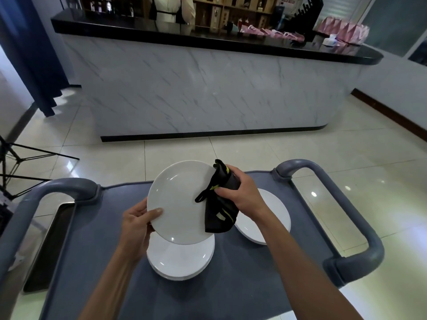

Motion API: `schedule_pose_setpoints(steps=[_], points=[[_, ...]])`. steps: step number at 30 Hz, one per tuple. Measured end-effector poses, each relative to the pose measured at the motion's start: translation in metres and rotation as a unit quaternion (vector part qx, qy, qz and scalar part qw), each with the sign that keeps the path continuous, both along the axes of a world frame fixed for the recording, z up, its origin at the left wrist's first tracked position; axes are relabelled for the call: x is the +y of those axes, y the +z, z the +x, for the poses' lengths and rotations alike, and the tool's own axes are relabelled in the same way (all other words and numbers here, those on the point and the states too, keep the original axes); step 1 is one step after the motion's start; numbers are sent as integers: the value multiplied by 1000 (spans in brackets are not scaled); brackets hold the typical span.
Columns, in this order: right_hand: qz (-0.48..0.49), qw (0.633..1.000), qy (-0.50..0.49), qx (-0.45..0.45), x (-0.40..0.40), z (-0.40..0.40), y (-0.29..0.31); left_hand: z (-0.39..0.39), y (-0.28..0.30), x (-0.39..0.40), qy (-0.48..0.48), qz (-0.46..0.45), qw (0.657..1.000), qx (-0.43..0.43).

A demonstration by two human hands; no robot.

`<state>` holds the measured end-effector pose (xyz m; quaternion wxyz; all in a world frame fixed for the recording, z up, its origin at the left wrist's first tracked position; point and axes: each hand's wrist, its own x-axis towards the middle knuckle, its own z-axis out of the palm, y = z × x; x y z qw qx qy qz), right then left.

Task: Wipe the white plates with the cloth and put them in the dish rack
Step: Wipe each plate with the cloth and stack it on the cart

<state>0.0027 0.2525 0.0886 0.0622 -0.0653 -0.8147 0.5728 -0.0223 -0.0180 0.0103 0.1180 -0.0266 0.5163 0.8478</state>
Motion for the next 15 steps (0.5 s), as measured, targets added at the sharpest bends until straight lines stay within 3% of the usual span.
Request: schedule_pose_setpoints(steps=[7,15], points=[[22,996,-65,49,-13,3,-6,-2,1,2,-9,-55,998,-24],[119,980,-86,137,-25,16,-1,3,-11,10,-14,-84,994,-64]])
